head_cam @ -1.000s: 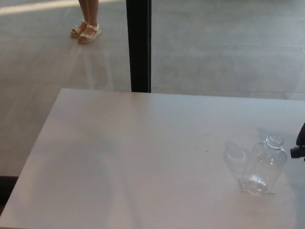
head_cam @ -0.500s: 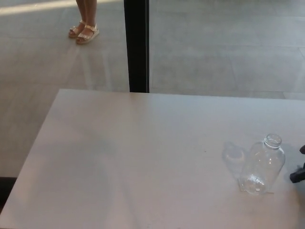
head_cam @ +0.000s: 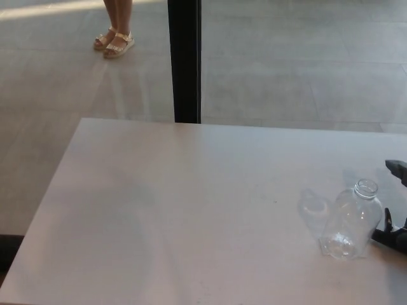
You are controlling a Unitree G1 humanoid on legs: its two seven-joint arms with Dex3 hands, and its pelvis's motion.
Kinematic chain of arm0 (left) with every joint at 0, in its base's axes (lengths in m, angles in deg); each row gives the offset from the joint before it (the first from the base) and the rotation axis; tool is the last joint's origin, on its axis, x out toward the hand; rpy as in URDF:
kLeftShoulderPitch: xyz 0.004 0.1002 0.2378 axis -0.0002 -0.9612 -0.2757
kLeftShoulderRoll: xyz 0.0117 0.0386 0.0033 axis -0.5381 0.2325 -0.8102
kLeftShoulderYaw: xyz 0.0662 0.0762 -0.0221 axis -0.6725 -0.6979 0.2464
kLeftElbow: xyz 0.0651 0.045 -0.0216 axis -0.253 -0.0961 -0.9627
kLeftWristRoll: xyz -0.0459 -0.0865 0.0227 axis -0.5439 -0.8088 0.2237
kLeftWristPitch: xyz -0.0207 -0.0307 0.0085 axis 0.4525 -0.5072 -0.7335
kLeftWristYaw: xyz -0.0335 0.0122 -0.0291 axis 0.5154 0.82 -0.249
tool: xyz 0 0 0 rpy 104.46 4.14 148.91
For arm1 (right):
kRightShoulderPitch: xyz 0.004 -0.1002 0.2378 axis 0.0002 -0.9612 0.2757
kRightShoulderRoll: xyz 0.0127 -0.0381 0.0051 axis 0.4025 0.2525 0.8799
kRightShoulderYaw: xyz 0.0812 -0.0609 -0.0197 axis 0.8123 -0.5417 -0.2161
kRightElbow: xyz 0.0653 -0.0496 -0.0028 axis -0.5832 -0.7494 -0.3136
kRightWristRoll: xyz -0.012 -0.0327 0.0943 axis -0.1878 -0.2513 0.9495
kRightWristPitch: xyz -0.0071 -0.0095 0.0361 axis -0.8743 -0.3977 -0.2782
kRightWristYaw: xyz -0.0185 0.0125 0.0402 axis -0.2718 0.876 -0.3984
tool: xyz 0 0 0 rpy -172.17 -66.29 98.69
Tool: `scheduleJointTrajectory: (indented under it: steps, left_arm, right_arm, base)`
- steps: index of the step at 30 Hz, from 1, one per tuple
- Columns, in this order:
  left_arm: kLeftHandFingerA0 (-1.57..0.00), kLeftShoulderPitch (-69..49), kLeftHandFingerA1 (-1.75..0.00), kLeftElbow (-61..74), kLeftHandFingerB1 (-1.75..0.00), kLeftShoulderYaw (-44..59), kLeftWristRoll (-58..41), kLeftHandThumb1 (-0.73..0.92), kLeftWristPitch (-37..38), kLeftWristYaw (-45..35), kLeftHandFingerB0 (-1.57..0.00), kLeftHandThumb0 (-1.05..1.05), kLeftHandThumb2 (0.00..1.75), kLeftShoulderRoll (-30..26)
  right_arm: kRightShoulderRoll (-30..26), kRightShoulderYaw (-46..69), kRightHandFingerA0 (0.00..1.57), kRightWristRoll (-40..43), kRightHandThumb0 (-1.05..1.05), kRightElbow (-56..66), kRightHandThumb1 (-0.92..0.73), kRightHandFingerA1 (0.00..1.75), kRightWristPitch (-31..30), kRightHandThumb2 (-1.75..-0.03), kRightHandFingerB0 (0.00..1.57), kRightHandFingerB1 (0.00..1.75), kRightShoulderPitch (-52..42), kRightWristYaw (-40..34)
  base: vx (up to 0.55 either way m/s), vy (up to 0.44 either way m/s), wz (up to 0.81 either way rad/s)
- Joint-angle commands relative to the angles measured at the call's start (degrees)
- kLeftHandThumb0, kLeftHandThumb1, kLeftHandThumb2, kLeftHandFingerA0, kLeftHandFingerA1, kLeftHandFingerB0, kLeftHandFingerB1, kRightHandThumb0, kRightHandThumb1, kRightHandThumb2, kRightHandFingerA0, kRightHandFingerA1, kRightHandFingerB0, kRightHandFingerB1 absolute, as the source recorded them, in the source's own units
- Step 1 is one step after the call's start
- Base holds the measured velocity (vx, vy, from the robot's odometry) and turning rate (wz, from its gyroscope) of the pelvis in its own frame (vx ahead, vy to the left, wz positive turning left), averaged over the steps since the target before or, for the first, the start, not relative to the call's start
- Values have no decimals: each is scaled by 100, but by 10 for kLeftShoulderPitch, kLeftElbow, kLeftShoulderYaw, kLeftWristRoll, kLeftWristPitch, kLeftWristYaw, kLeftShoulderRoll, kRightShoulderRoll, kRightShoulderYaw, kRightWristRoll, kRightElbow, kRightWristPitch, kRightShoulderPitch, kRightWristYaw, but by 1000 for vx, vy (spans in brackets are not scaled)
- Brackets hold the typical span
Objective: The robot uses its right hand to grab and lift the lid of the spray bottle kept in the middle of the desk and places the lid on the right side of the bottle
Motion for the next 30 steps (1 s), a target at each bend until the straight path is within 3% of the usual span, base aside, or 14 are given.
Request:
scheduleJointTrajectory:
  steps: [1,2,3,6,8,10,12,15,16,17,21,26,27,30]
  left_arm:
    - [-57,-12,-52,-3,-38,-3,5,89,17,6,-40,-94,67,-9]
    - [-57,-12,-51,-3,-39,-1,4,89,16,7,-40,-93,67,-9]
    - [-57,-12,-52,-3,-39,0,3,90,16,7,-41,-93,67,-9]
    - [-57,-13,-51,-2,-39,0,3,90,18,9,-42,-93,67,-7]
    - [-59,-12,-53,-1,-39,-2,4,91,16,9,-43,-92,67,-8]
    - [-58,-12,-52,-1,-39,0,2,91,17,6,-42,-91,67,-7]
    - [-59,-12,-53,0,-40,2,0,90,18,5,-43,-92,67,-8]
    - [-59,-11,-53,4,-39,2,-1,90,16,5,-42,-93,67,-8]
    - [-59,-9,-53,4,-39,2,-1,90,15,5,-42,-93,67,-8]
    - [-57,-9,-52,3,-39,1,0,91,16,3,-39,-92,67,-8]
    - [-59,-4,-53,3,-40,2,-1,90,15,4,-41,-91,67,-8]
    - [-56,1,-52,0,-39,-1,2,91,11,8,-40,-92,67,-8]
    - [-55,4,-52,-2,-40,0,1,91,5,11,-39,-89,67,-8]
    - [-55,5,-52,-4,-39,0,2,91,-1,16,-38,-90,67,-8]
  right_arm:
    - [-86,118,0,146,-96,176,-60,0,-57,-60,0,1,-83,171]
    - [-110,163,0,177,-102,192,-51,0,-48,-90,0,0,-104,182]
    - [-124,196,0,197,-102,203,-57,7,-47,-95,0,0,-119,192]
    - [-151,314,0,228,-102,230,-58,0,-53,-95,2,2,-182,207]
    - [-138,455,0,275,-83,183,-49,10,-34,-88,6,34,-233,184]
    - [-138,507,0,279,-89,162,-54,5,-25,-89,13,35,-258,177]
    - [-126,619,7,318,-70,86,-48,45,-42,-82,21,43,-287,157]
    - [-97,730,19,364,-61,0,-48,48,-60,-80,27,44,-307,80]
    - [-93,748,19,371,-61,-19,-48,48,-58,-80,27,44,-312,62]
    - [-77,774,26,380,-45,-45,-63,42,-55,-60,34,33,-324,17]
    - [-44,793,28,405,-41,-173,-60,44,-19,-58,40,34,-347,-105]
    - [-27,777,23,423,-45,-282,-62,43,-1,-59,29,32,-350,-124]
    - [-5,794,14,444,-43,-275,-61,48,-26,-58,29,33,-335,-125]
    - [9,787,14,442,-46,-303,-66,44,-61,-60,28,32,-314,-143]
  base:
    - [0,0,0]
    - [0,0,0]
    - [0,0,0]
    - [0,0,0]
    - [0,0,0]
    - [0,0,0]
    - [0,0,0]
    - [0,0,0]
    - [0,0,0]
    - [0,0,0]
    - [0,0,0]
    - [0,0,0]
    - [0,0,0]
    - [0,0,0]
